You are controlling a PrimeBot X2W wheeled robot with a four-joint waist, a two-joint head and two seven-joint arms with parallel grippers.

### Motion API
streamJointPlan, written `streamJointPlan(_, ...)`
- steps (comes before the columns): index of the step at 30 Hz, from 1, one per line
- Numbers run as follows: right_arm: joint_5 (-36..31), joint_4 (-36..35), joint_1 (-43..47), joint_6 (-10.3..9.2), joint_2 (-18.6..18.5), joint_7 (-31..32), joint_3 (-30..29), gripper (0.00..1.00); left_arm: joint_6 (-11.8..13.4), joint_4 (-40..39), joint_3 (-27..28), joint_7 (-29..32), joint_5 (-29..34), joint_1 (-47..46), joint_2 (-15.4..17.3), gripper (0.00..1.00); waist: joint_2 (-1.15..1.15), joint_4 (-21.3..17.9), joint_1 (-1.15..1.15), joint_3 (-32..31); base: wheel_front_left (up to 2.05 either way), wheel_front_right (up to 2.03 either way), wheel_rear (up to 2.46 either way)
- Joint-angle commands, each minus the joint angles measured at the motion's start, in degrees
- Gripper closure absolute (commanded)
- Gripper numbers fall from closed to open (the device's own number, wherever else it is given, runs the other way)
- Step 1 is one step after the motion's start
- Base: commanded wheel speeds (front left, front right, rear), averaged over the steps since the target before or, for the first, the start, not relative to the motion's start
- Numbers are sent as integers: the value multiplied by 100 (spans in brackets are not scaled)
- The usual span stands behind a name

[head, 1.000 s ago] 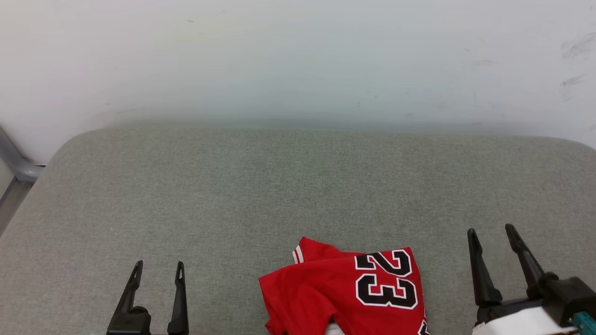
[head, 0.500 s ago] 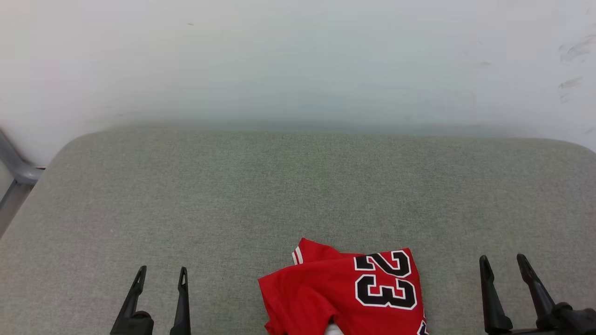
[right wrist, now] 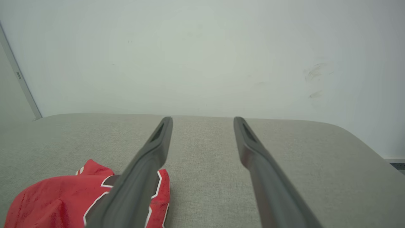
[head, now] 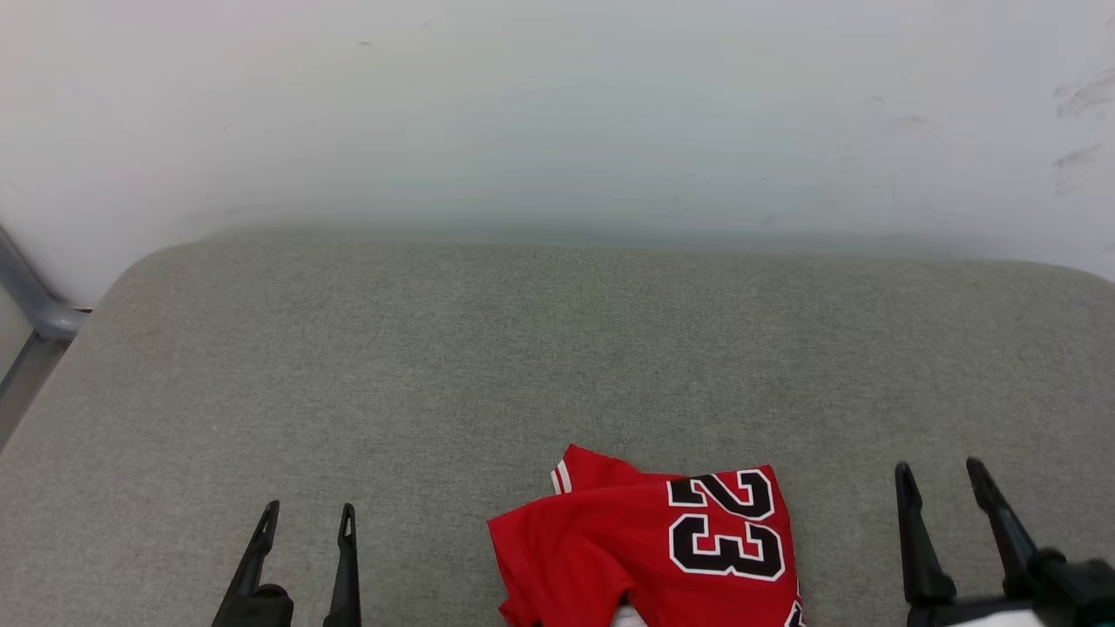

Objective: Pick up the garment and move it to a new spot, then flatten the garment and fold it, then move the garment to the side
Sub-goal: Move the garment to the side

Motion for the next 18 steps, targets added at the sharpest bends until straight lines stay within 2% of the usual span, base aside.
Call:
streamJointPlan(1,-71,-30,-166,-5,27,-7,-5,0,31,7,-18,-13,-12,-22,-4,0,0,7,0,9,0,0,0)
streamJointPlan(3,-78,-59,-397,-5,-23,91,-13,0,34,11,-27,-13,-14,-51,-8,0,0,23,0,28,0,0,0)
streamJointPlan(8,166,-183,-1179,-5,-514,814,267,0,44,7,-30,-13,-25,-97,-3,0,0,55,0,81,0,0,0)
streamJointPlan(18,1372,-44,-2273,-6,-1678,3552,1773,0,45,63,-64,-13,-46,-170,-33,0,0,149,0,143,0,0,0)
